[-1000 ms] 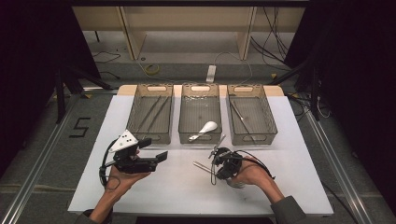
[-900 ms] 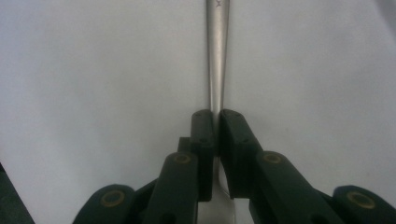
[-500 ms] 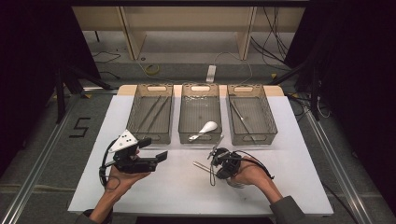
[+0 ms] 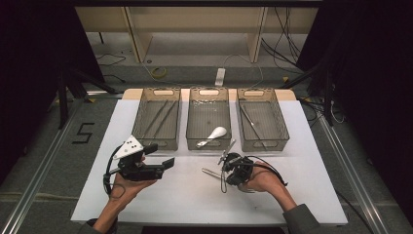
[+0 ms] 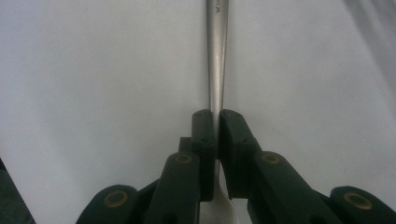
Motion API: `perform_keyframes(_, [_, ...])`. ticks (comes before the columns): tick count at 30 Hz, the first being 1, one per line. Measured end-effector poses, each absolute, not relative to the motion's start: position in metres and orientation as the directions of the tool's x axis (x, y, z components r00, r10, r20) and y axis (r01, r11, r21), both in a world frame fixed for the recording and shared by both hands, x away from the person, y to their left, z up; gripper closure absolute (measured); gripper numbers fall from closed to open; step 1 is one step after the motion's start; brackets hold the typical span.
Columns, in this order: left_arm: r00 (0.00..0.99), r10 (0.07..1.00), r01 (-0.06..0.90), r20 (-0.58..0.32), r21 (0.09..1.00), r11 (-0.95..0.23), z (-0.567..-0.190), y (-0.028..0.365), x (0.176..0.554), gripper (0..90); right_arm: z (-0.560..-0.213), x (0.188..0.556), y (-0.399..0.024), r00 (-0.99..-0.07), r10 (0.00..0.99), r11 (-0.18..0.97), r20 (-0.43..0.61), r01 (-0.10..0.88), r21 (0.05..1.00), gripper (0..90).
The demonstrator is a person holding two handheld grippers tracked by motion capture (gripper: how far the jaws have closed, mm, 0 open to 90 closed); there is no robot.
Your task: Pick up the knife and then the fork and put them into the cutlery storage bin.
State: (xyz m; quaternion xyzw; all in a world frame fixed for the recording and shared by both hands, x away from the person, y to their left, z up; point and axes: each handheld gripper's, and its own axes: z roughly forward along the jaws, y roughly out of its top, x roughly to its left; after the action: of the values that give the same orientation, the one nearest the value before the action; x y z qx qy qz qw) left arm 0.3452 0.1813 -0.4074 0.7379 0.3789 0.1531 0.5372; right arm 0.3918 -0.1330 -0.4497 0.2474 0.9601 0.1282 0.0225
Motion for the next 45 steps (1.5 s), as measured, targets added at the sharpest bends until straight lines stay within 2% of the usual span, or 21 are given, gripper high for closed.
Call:
perform_keyframes(12, [0.664,0.724,0.397,-0.184,0.908,-0.132,-0.408,0.181,0.345,16.0,-0.434,0.398,-0.148,-0.857,0.514,0.802,0.040,0.496,0.332,85.3])
perform_keyframes(30, [0.660,0.727,0.399,-0.189,0.908,-0.126,-0.408,0.182,0.346,16.0,-0.383,0.406,-0.192,-0.803,0.595,0.696,0.013,0.524,0.491,85.3])
perform_keyframes(38, [0.659,0.728,0.397,-0.188,0.909,-0.124,-0.408,0.183,0.346,16.0,-0.370,0.421,-0.212,-0.764,0.646,0.638,0.017,0.551,0.538,85.2])
perform_keyframes(45, [0.655,0.730,0.399,-0.193,0.909,-0.118,-0.408,0.183,0.346,16.0,-0.362,0.448,-0.225,-0.710,0.704,0.597,-0.001,0.590,0.543,85.2])
